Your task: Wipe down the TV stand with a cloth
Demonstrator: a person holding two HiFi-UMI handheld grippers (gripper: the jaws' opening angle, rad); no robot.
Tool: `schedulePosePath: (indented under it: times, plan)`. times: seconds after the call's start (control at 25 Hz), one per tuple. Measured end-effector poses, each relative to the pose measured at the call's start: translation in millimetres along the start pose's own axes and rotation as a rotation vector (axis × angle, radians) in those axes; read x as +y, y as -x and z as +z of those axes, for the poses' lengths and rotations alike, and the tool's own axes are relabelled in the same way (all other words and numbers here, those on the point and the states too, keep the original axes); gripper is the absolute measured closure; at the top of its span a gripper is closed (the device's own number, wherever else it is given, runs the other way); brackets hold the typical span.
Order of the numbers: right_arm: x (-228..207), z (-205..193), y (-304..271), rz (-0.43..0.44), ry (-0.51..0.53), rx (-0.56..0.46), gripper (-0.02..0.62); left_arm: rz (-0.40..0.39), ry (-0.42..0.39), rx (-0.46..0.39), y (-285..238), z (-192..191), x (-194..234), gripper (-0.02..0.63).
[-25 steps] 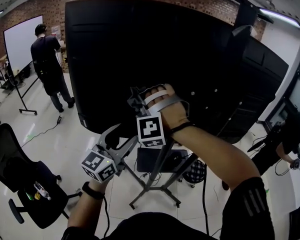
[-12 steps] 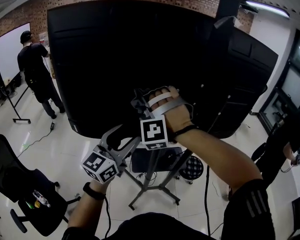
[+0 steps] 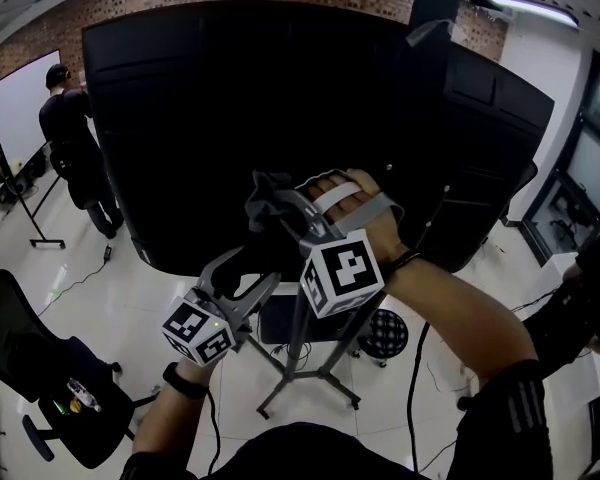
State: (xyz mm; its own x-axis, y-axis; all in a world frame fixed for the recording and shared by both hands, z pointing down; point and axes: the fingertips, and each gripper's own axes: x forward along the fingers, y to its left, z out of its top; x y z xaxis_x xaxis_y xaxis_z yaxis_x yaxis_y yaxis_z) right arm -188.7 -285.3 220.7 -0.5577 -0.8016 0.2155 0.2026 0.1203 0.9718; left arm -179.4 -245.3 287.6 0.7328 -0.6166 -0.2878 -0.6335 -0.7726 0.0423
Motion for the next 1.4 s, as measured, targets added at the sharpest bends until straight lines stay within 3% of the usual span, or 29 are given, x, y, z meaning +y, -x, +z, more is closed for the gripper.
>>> schedulePosePath:
  times: [0.12,0.24,0.48,0.8,1.0,1.4]
  plan:
    - [-31,-11,17,-0.042,-0.090,-0.051,0.580,0.007,-0.022,-0.002,-7,4,-10,0.318]
    - [-61,-26,27,-0.086,-0.107,-0.066,0.580,0.025,-0.033,-0.007,-14,10,-14,0.318]
    - [-86,-57,33,-0.085,-0.183,-0.100,0.580,0.069,-0.038,-0.026,-29,21,-20,0.318]
    - [-65,-78,42,-0.078,-0.202,-0.167,0.580,0.144,-0.072,-0.014,-40,19,-28,0.318]
    - [-56,-86,53,-0.124,-0.220,-0.235,0.580,0.208,-0.069,-0.008,-41,11,-29,0.318]
    - [-10,-90,55,-0.118,-0.238,-0.314,0.580,0.308,-0.080,0.028,-43,-8,-50,0.318]
